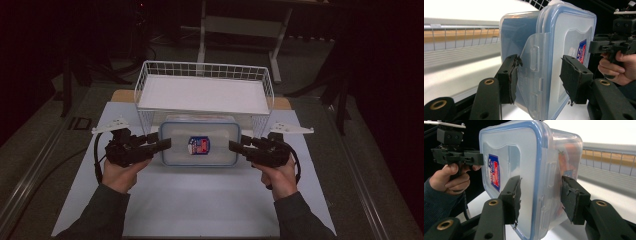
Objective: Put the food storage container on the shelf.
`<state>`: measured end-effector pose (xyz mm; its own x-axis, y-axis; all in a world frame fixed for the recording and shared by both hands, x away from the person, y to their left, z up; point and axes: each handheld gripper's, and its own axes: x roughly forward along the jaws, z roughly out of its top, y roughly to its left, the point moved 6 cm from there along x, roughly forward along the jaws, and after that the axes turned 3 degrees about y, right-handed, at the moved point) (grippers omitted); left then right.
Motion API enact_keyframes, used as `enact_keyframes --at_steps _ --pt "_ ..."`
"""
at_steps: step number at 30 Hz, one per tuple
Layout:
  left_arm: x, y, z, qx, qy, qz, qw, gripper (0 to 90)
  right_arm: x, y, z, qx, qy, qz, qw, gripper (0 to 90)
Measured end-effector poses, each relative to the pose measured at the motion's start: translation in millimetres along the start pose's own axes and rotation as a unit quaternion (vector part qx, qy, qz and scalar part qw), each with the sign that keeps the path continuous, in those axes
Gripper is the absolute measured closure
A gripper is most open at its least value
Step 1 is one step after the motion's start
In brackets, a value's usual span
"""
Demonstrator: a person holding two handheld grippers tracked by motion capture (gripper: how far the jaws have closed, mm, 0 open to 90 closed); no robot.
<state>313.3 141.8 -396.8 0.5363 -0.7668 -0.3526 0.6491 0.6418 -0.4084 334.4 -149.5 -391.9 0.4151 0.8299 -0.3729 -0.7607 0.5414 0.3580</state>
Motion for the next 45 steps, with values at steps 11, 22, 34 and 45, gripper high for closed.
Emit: enact_keyframes --at_steps 11,22,34,45 --pt "-5.6 -4.7 32.2 0.022 -0.017 0.001 0.9996 49.0 -5.4 2.7 28.8 -0.020 -0.018 -0.002 0.9996 51.6" --pt "-8.2 -4.2 57.8 0.037 -0.033 0.004 0.9988 49.0 -6.3 1.6 54.3 -0.029 -0.039 -0.002 0.9988 51.6" --pt "-2.4 3.5 75.4 0.033 -0.043 -0.003 0.9985 49.0 -5.2 -4.0 71.6 -0.033 -0.049 -0.009 0.9982 51.5" --pt "9.7 9.9 87.0 0.028 -0.048 -0.007 0.9984 49.0 -4.7 -17.4 82.5 -0.025 -0.064 -0.008 0.9976 51.6"
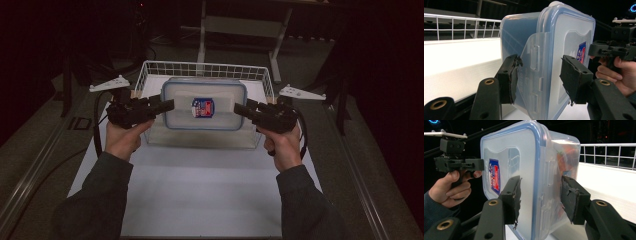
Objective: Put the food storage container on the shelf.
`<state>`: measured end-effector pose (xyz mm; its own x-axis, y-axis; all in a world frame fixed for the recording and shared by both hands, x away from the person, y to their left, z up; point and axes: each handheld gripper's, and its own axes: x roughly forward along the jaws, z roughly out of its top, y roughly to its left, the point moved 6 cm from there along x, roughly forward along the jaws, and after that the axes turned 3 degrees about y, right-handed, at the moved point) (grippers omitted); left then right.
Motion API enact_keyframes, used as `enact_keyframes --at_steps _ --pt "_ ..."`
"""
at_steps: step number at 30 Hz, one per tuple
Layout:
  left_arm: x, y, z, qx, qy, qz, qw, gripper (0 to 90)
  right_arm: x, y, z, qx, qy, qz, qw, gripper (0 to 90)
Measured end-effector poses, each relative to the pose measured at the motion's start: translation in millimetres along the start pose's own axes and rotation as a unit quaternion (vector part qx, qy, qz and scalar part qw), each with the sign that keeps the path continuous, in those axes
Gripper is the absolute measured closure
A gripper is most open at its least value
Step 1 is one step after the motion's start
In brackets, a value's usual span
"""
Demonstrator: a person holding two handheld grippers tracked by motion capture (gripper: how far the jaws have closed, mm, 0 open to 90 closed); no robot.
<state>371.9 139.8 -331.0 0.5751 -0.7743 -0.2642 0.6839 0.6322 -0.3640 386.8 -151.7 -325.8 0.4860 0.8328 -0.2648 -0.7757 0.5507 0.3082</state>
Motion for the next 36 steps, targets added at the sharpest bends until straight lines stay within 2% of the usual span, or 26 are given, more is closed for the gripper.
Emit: enact_keyframes --at_steps 4,13,18,25,28,35,36 --pt "6.1 4.0 2.6 -0.007 -0.004 -0.004 1.0000 49.0 0.7 -5.8 3.7 0.003 -0.005 -0.003 1.0000 51.6" --pt "18.2 14.8 13.9 -0.008 -0.007 -0.005 0.9999 49.0 5.3 -18.7 10.9 0.012 -0.016 -0.008 0.9998 51.6" --pt "25.0 27.0 20.7 -0.022 -0.010 -0.001 0.9997 49.0 15.4 -30.2 13.6 0.031 -0.017 -0.007 0.9993 51.6" --pt "34.6 40.9 19.2 -0.048 -0.011 0.002 0.9988 48.8 25.1 -40.0 11.9 0.046 -0.010 -0.017 0.9987 51.4" --pt "40.6 46.3 17.4 -0.049 0.002 0.021 0.9986 48.5 29.7 -46.7 10.2 0.050 -0.003 -0.026 0.9984 51.1" --pt "42.1 52.0 21.4 -0.056 -0.001 0.028 0.9981 48.4 36.1 -49.7 9.7 0.055 0.004 -0.032 0.9980 50.8" --pt "43.0 53.2 22.6 -0.063 -0.002 0.030 0.9976 48.4 37.3 -50.8 10.3 0.062 0.002 -0.032 0.9976 50.6"
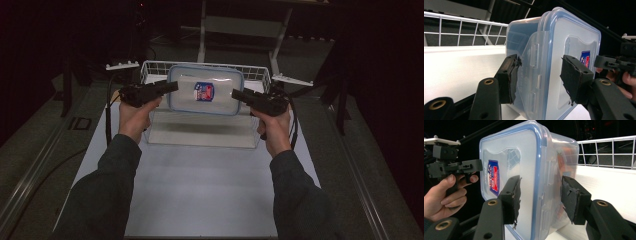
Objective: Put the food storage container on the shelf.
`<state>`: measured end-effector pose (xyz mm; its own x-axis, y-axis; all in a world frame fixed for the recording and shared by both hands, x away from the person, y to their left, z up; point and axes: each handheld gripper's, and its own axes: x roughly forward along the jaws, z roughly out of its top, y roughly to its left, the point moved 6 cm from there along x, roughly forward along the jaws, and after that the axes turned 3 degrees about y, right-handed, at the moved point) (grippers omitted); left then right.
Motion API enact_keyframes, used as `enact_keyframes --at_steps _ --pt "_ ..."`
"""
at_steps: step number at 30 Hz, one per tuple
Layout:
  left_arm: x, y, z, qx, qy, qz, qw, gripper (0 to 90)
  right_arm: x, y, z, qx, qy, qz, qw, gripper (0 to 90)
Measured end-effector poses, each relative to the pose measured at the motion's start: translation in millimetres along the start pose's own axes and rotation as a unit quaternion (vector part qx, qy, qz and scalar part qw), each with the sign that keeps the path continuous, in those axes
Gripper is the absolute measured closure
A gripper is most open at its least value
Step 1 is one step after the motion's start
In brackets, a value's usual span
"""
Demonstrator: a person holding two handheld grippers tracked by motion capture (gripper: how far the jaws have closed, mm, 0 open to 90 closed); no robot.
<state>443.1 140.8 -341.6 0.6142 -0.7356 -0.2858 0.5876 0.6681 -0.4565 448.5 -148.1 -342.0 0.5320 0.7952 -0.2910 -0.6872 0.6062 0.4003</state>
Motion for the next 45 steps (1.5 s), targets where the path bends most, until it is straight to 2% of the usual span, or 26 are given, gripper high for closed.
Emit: enact_keyframes --at_steps 3,4,11,13,14,15,16,18,19,21,22,23,24,25,26,27,28,30,31,33,34,36,38,40,42,45 --pt "1.6 1.0 1.3 -0.011 -0.002 0.001 0.9999 48.3 0.8 -1.2 0.7 0.007 -0.001 -0.001 1.0000 50.5" --pt "3.2 2.3 2.5 -0.025 -0.004 0.003 0.9997 48.3 1.9 -2.7 1.7 0.016 -0.003 -0.003 0.9999 50.2" --pt "8.6 6.5 6.0 -0.053 -0.012 0.009 0.9985 48.0 5.8 -6.3 5.0 0.034 -0.014 -0.020 0.9991 48.9" --pt "10.2 6.6 5.6 -0.054 -0.014 0.017 0.9983 47.5 7.6 -7.3 4.5 0.022 -0.006 -0.040 0.9990 49.4" --pt "12.3 7.6 3.6 -0.051 -0.006 0.035 0.9981 46.6 8.9 -7.6 3.1 0.011 0.002 -0.050 0.9987 48.9" --pt "12.3 7.6 3.6 -0.051 -0.006 0.035 0.9981 45.2 8.9 -7.6 3.1 0.011 0.002 -0.050 0.9987 48.9" --pt "14.2 9.3 1.9 -0.052 -0.002 0.047 0.9976 44.0 14.7 -7.3 -1.2 -0.006 0.024 -0.069 0.9973 42.3" --pt "17.3 13.5 0.7 -0.048 -0.002 0.071 0.9963 51.1 15.0 -7.8 0.9 0.011 0.003 -0.068 0.9976 45.3" --pt "17.3 13.5 0.7 -0.048 -0.002 0.071 0.9963 49.4 15.9 -7.8 1.6 0.016 0.001 -0.065 0.9977 44.4" --pt "20.6 14.9 2.0 -0.053 -0.009 0.079 0.9954 49.2 18.4 -7.2 0.6 0.009 0.009 -0.070 0.9975 42.5" --pt "22.8 16.0 3.5 -0.051 -0.015 0.089 0.9946 49.4 23.9 -5.3 -3.3 -0.017 0.029 -0.092 0.9952 40.0" --pt "22.8 16.0 3.5 -0.051 -0.015 0.089 0.9946 49.6 23.9 -5.3 -3.3 -0.017 0.029 -0.092 0.9952 40.0" --pt "22.5 16.5 3.6 -0.054 -0.016 0.089 0.9945 49.7 26.9 -4.1 -7.4 -0.032 0.044 -0.104 0.9931 38.9" --pt "22.5 16.5 3.6 -0.054 -0.016 0.089 0.9945 50.0 26.9 -4.1 -7.4 -0.032 0.044 -0.104 0.9931 38.9" --pt "19.7 15.1 2.9 -0.045 -0.014 0.094 0.9945 50.1 26.1 -3.7 -9.6 -0.038 0.046 -0.106 0.9925 42.0" --pt "19.7 15.1 2.9 -0.045 -0.014 0.094 0.9945 50.3 26.1 -3.7 -9.6 -0.038 0.046 -0.106 0.9925 42.0" --pt "14.7 13.0 2.8 -0.033 -0.013 0.095 0.9948 50.9 23.4 -1.4 -10.3 -0.044 0.043 -0.103 0.9928 43.0" --pt "14.7 13.0 2.8 -0.033 -0.013 0.095 0.9948 50.9 21.9 0.5 -10.3 -0.051 0.044 -0.103 0.9924 43.0" --pt "3.4 9.2 4.8 -0.018 -0.016 0.095 0.9952 51.1 18.1 5.0 -9.9 -0.071 0.047 -0.108 0.9905 43.1" --pt "-6.1 4.5 6.2 -0.001 -0.018 0.095 0.9953 51.2 13.8 10.6 -10.0 -0.091 0.053 -0.111 0.9883 43.0" --pt "-6.1 4.5 6.2 -0.001 -0.018 0.095 0.9953 51.2 13.8 10.6 -10.0 -0.091 0.053 -0.111 0.9883 43.0" --pt "-16.7 -1.5 6.0 0.022 -0.012 0.097 0.9950 51.1 8.3 17.0 -10.9 -0.113 0.061 -0.118 0.9847 43.0" --pt "-25.9 -7.0 3.9 0.042 -0.008 0.100 0.9941 49.5 2.4 24.3 -13.7 -0.132 0.070 -0.119 0.9816 43.0" --pt "-34.5 -12.9 -0.3 0.069 0.002 0.105 0.9921 48.8 -2.6 30.6 -16.2 -0.143 0.074 -0.113 0.9805 42.8" --pt "-41.9 -19.5 -5.1 0.099 0.012 0.107 0.9892 48.7 -7.5 35.9 -19.1 -0.150 0.076 -0.103 0.9803 42.8" --pt "-52.5 -28.1 -12.2 0.120 0.016 0.092 0.9884 48.3 -14.1 41.5 -24.6 -0.148 0.075 -0.085 0.9825 42.8"
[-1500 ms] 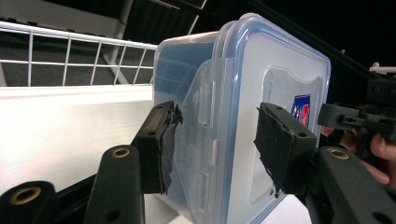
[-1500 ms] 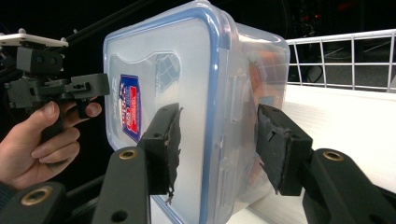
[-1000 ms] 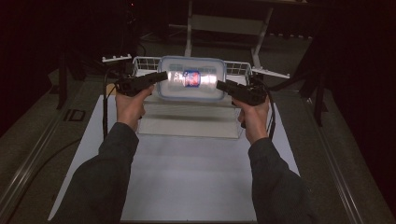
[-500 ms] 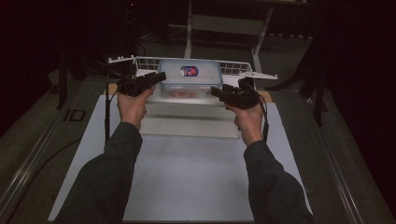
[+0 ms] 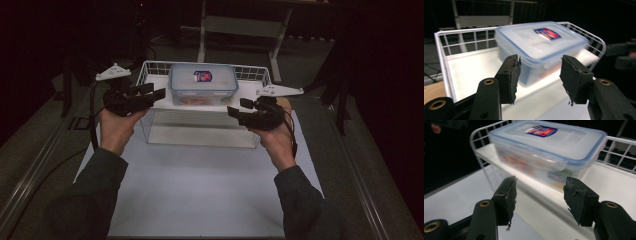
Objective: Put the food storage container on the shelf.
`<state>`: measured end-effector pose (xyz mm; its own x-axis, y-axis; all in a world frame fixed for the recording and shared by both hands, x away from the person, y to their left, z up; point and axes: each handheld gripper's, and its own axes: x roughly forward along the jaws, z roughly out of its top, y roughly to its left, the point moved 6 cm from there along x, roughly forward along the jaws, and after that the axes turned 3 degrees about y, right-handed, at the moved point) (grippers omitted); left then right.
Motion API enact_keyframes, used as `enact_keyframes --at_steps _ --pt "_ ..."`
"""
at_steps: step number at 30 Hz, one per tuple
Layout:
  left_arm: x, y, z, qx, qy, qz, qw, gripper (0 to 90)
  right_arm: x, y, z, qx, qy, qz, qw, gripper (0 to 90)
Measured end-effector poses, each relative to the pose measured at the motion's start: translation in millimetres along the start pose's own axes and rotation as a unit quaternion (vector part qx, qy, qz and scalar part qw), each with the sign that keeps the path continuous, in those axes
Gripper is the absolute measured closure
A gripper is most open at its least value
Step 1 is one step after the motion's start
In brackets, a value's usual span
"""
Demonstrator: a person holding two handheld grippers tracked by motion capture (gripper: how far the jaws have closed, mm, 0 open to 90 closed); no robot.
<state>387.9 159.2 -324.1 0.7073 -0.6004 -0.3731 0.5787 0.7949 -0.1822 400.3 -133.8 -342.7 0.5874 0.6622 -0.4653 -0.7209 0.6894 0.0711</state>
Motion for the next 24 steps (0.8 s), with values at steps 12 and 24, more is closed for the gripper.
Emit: enact_keyframes --at_steps 12,24 --pt "-36.6 -10.5 -50.4 0.059 0.006 -0.001 0.9983 44.5 -32.2 20.2 -46.6 -0.039 0.019 0.027 0.9987 43.3" --pt "-51.8 -15.2 -125.3 0.076 0.038 -0.013 0.9963 43.8 -54.4 25.8 -113.1 -0.049 0.041 -0.002 0.9980 39.2"
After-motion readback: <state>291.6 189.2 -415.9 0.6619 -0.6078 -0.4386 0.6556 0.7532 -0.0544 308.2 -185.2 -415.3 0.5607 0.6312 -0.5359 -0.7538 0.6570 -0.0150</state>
